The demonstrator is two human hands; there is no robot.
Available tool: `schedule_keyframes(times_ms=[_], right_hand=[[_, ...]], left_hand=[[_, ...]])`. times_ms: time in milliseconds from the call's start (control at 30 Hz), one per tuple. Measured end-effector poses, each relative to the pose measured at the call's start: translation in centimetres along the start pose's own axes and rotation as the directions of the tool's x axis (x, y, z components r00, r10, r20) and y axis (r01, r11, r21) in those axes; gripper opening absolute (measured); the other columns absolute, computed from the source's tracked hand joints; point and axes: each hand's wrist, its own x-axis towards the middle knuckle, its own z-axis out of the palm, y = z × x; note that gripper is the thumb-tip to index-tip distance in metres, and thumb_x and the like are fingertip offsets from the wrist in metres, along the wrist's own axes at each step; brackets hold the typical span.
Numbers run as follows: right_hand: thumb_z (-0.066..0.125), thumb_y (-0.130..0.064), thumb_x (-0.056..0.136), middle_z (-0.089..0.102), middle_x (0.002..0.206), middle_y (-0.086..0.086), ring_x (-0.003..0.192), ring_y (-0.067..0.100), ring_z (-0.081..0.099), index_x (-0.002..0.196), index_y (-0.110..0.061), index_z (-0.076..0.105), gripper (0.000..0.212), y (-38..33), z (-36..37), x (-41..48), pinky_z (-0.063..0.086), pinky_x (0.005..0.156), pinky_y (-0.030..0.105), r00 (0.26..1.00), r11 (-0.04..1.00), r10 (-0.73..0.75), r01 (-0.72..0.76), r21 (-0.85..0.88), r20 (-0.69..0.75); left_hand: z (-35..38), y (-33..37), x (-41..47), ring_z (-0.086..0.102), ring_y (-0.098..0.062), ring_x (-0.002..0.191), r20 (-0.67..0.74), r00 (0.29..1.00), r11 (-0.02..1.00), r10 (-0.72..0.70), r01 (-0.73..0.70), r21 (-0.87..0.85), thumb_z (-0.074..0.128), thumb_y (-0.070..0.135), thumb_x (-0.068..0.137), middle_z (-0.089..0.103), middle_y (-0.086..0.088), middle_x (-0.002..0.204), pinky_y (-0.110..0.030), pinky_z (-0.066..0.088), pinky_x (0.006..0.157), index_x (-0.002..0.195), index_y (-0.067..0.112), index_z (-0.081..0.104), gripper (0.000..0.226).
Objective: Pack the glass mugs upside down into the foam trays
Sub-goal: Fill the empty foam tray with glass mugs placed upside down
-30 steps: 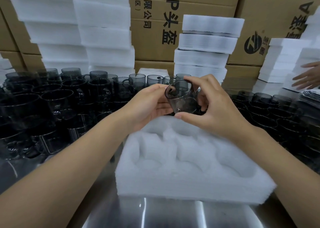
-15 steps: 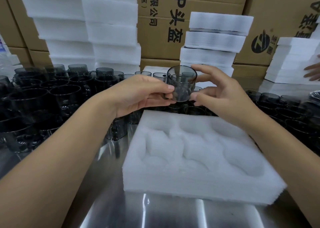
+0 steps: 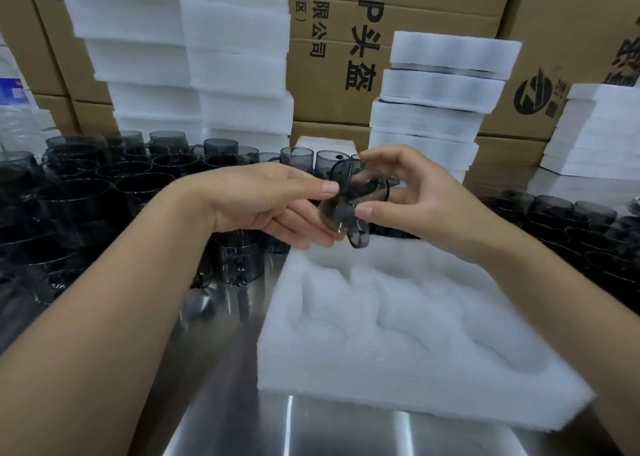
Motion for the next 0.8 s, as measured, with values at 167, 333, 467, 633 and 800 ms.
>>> schedule_keyframes(times_ms=[167, 333, 467, 633, 800], right_hand=[[0.071, -0.020, 0.070, 0.065, 0.115, -0.003, 0.096, 0.022, 0.068, 0.111, -0.027, 0.057, 0.043, 0.6, 0.8, -0.3, 0.054, 0.089, 0.034, 0.990, 0.998, -0.012, 0.004, 0.058, 0.138], [0.071, -0.023, 0.073, 0.068, 0.115, -0.003, 0.105, 0.018, 0.067, 0.111, -0.030, 0.060, 0.040, 1.3, 1.0, -0.2, 0.051, 0.095, 0.033, 0.982, 0.998, -0.001, -0.010, 0.057, 0.188], [0.073, -0.026, 0.075, 0.070, 0.111, -0.002, 0.108, 0.013, 0.065, 0.111, -0.025, 0.061, 0.039, 1.7, 1.0, -0.2, 0.050, 0.095, 0.029, 0.977, 0.999, 0.008, -0.017, 0.042, 0.214], [0.069, -0.031, 0.080, 0.068, 0.118, -0.005, 0.115, 0.009, 0.060, 0.119, -0.024, 0.059, 0.040, 2.0, 0.9, -0.1, 0.044, 0.101, 0.031, 0.957, 0.998, 0.055, -0.054, -0.012, 0.284], [0.066, -0.041, 0.081, 0.067, 0.116, -0.014, 0.110, 0.002, 0.061, 0.116, -0.037, 0.061, 0.036, 1.6, 0.8, -0.2, 0.045, 0.097, 0.025, 0.952, 0.991, 0.077, -0.041, -0.124, 0.297]], left_hand=[[-0.3, 0.1, -0.6, 0.071, -0.014, 0.066, -0.028, 0.990, 0.974, -0.138, 0.141, 0.176, 0.061, 0.078, 0.064, 0.076, -0.009, 0.087, -0.020, 0.054, 0.055, 0.092, 0.032, 0.075, 0.056], [-0.4, 0.0, -0.5, 0.058, -0.010, 0.048, -0.060, 0.986, 0.965, -0.153, 0.162, 0.204, 0.065, 0.069, 0.057, 0.066, -0.005, 0.062, -0.019, 0.049, 0.048, 0.100, 0.019, 0.072, 0.066], [-0.4, -0.1, -0.3, 0.058, -0.009, 0.051, -0.085, 0.986, 0.965, -0.142, 0.157, 0.210, 0.060, 0.066, 0.058, 0.063, -0.003, 0.062, -0.021, 0.051, 0.050, 0.107, 0.014, 0.068, 0.072], [-0.3, -0.3, -0.1, 0.053, -0.008, 0.048, -0.082, 0.986, 0.961, -0.145, 0.161, 0.227, 0.063, 0.066, 0.056, 0.058, 0.000, 0.058, -0.019, 0.049, 0.050, 0.106, 0.009, 0.070, 0.076], [-0.4, -0.3, -0.2, 0.050, -0.005, 0.049, -0.065, 0.986, 0.960, -0.155, 0.166, 0.226, 0.069, 0.054, 0.060, 0.056, 0.003, 0.059, -0.018, 0.050, 0.051, 0.098, 0.012, 0.072, 0.057]])
